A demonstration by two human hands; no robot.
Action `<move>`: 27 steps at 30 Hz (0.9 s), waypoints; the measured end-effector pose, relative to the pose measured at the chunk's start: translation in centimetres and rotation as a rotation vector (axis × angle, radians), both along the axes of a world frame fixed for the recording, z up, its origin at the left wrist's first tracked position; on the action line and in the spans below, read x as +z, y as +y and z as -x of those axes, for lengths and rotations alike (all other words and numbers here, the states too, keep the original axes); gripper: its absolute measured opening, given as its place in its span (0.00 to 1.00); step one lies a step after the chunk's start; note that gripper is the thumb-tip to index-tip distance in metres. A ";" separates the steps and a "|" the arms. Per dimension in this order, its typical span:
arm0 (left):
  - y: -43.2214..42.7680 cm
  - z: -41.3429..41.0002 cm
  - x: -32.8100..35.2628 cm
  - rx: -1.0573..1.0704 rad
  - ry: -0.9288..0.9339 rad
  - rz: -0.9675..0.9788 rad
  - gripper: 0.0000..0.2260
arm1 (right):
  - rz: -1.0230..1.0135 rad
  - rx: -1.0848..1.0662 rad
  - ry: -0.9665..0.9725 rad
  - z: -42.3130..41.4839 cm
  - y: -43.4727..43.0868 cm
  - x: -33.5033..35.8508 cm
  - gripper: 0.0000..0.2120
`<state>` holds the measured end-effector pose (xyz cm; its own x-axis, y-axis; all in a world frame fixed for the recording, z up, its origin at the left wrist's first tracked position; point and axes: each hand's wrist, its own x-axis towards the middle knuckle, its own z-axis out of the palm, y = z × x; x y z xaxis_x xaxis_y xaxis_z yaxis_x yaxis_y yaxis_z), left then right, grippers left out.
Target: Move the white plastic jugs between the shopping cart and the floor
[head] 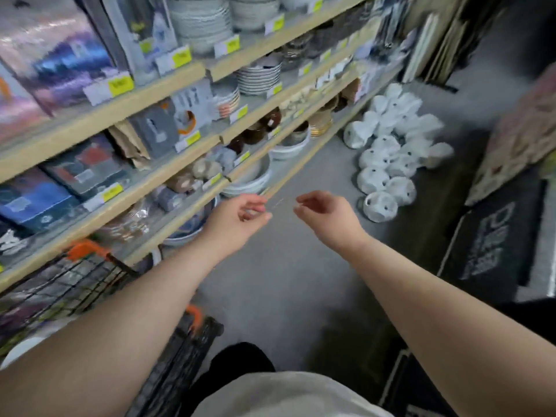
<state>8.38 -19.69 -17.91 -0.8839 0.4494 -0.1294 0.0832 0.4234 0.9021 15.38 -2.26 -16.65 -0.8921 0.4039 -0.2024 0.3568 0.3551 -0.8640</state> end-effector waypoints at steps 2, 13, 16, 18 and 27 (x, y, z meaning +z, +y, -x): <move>4.6 1.7 0.2 -0.079 -0.001 0.004 0.11 | -0.006 -0.058 0.005 0.7 4.1 -0.4 0.09; 29.6 17.7 -1.3 -0.441 -0.019 0.038 0.11 | 0.029 -0.456 -0.039 10.5 26.3 -2.7 0.10; 35.7 21.6 -1.5 -0.505 -0.024 0.063 0.11 | 0.027 -0.553 -0.051 12.4 31.5 -2.7 0.09; 39.4 23.7 -1.9 -0.542 -0.010 0.077 0.11 | 0.048 -0.602 -0.058 13.2 34.7 -2.9 0.09; 57.3 29.7 -6.0 -0.622 -0.057 0.135 0.11 | 0.102 -0.709 -0.131 17.4 51.8 -7.6 0.10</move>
<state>-21.31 37.65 -23.94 -0.4531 0.8527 -0.2599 0.3035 0.4217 0.8544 -2.02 49.59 -24.21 -0.3884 0.8494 -0.3573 0.5741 -0.0803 -0.8149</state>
